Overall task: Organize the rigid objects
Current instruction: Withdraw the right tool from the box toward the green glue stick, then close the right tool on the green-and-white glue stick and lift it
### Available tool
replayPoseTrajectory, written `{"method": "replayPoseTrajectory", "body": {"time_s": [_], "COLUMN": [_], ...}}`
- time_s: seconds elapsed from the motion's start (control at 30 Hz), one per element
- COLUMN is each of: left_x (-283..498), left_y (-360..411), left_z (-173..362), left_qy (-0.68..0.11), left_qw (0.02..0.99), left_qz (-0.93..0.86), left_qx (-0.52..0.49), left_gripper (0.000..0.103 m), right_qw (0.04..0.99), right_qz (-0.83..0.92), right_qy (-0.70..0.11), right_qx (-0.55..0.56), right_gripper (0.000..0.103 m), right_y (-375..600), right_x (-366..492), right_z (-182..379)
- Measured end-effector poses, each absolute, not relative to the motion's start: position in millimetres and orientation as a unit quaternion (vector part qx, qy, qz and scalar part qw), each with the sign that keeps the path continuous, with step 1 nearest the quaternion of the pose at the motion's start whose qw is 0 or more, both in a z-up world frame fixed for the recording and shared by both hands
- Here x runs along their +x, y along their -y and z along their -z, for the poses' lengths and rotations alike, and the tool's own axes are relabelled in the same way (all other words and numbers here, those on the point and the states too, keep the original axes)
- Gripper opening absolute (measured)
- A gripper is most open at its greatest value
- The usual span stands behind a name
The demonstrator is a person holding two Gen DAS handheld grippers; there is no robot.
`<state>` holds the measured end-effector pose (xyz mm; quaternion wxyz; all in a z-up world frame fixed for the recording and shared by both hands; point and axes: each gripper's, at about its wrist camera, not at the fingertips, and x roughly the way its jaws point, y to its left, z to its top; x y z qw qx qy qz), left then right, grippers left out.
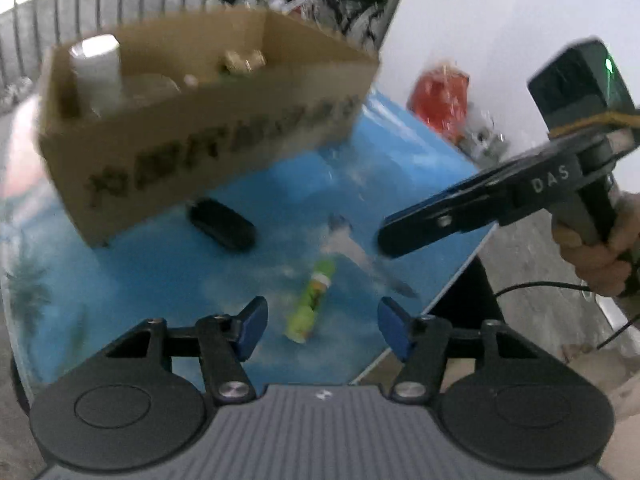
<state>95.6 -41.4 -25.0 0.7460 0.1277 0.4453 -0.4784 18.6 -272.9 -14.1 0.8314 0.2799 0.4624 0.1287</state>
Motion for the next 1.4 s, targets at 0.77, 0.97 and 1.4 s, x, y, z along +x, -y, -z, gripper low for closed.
{"method": "replayPoseTrajectory", "body": {"time_s": [0.77, 0.97, 1.4], "left_x": [104, 105, 111], "left_y": [64, 64, 49], "left_z": [53, 52, 46], "left_qy": [-0.452, -0.451, -0.440], "left_qw": [0.747, 0.752, 0.770], "left_qz": [0.461, 0.453, 0.447], "left_qx": [0.159, 0.160, 0.118], "left_gripper": [0.023, 0.019, 0.017], "right_qw": [0.804, 0.810, 0.801], "right_qz": [-0.105, -0.108, -0.090], "right_qy": [-0.518, -0.514, -0.498], "right_qx": [0.272, 0.262, 0.321], "right_gripper": [0.032, 0.029, 0.024], "right_y": [227, 219, 235], "right_x": [62, 73, 70], "right_z": [64, 66, 71]}}
